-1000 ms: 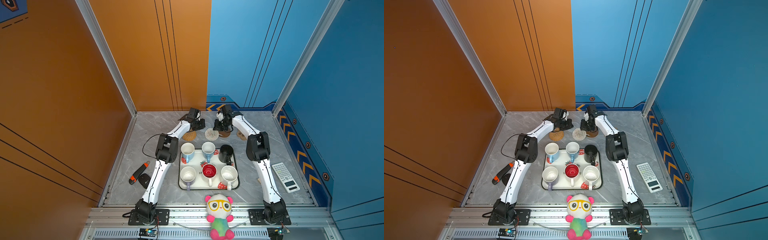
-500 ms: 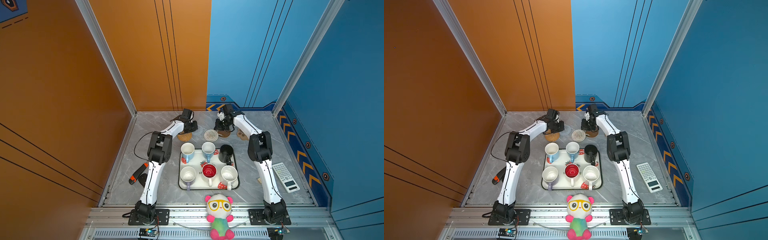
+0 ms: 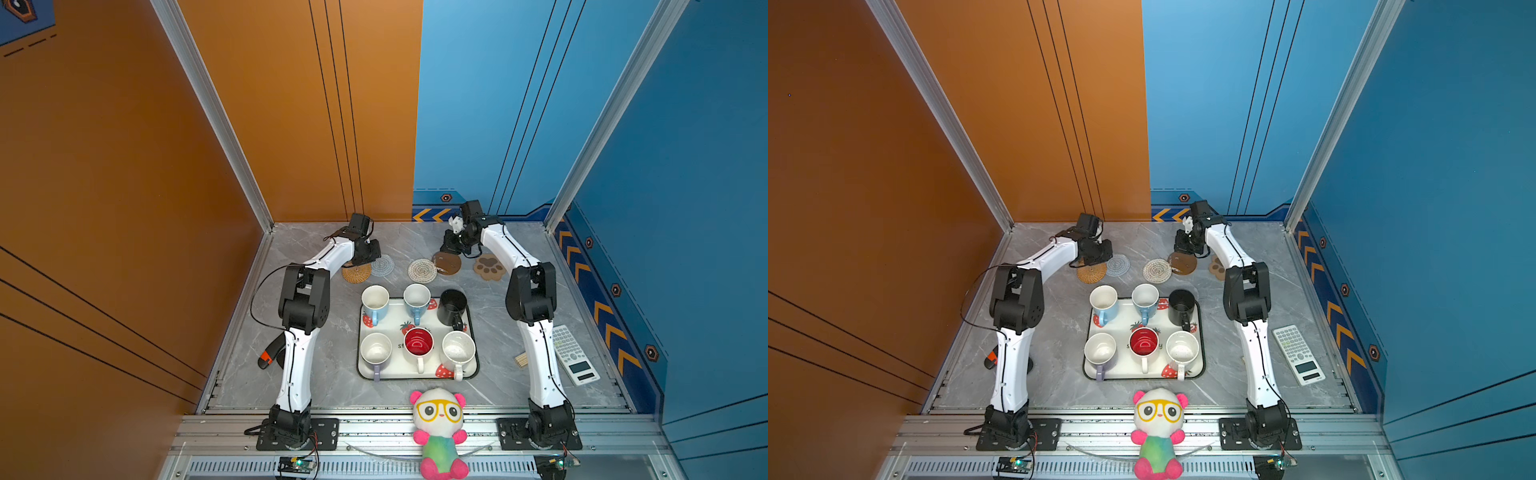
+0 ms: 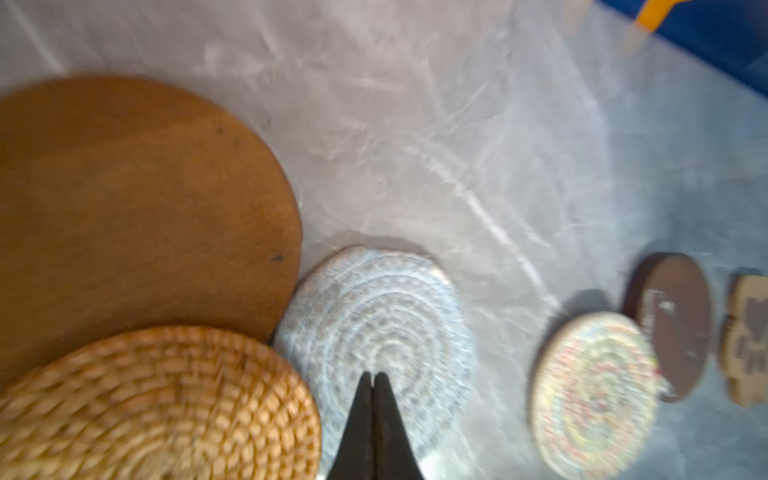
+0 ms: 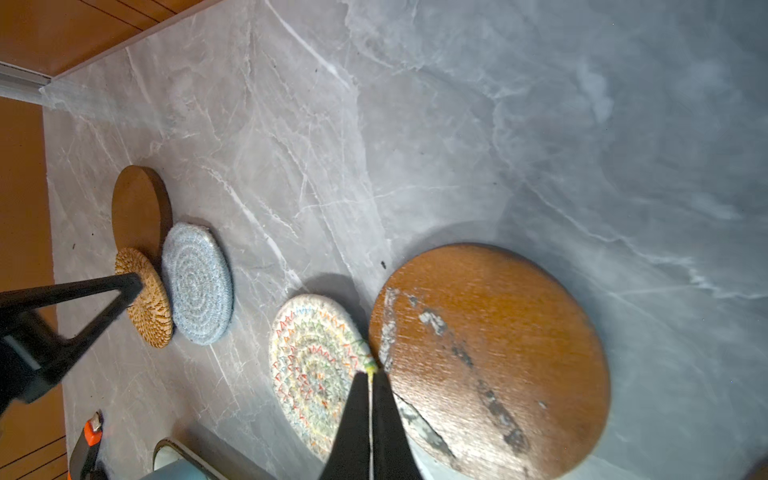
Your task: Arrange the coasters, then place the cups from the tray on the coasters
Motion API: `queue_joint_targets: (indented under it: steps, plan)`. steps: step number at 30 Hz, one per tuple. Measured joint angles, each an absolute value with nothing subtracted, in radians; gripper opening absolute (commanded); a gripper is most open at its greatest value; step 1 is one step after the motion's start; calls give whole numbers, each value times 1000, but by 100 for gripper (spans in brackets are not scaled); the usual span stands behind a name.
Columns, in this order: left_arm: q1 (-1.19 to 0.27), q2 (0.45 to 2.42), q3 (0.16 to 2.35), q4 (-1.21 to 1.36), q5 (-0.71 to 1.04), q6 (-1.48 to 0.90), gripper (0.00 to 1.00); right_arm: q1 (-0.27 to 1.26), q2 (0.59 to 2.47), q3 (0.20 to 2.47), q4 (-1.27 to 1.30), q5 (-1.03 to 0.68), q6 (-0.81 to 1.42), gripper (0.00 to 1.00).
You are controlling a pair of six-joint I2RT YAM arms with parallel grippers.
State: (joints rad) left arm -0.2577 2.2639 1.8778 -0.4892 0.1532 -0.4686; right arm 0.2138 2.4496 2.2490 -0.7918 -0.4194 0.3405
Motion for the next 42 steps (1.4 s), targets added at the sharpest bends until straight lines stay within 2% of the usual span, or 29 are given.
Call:
queue_joint_targets:
  steps: [5, 10, 19, 24, 29, 32, 39, 42]
  plan:
    - [-289, 2176, 1900, -490, 153, -468, 0, 201, 2450, 2249, -828, -406, 329, 2]
    - [-339, 2148, 1959, -487, 158, -468, 0, 198, 2450, 2248, -852, -392, 311, 13]
    - [-421, 2172, 2012, -490, 191, -468, 0, 179, 2450, 2248, -875, -380, 267, 53]
    - [-448, 2224, 2049, -491, 207, -468, 0, 163, 2450, 2248, -876, -369, 259, 65]
    - [-459, 2291, 2077, -494, 222, -468, 0, 153, 2450, 2248, -876, -370, 259, 67]
    - [-459, 2320, 2096, -503, 233, -468, 0, 149, 2452, 2248, -876, -374, 261, 64]
    - [-459, 2334, 2103, -509, 244, -468, 0, 165, 2484, 2248, -873, -424, 281, 44]
    - [-459, 2334, 2103, -517, 246, -468, 0, 182, 2510, 2248, -873, -446, 290, 41]
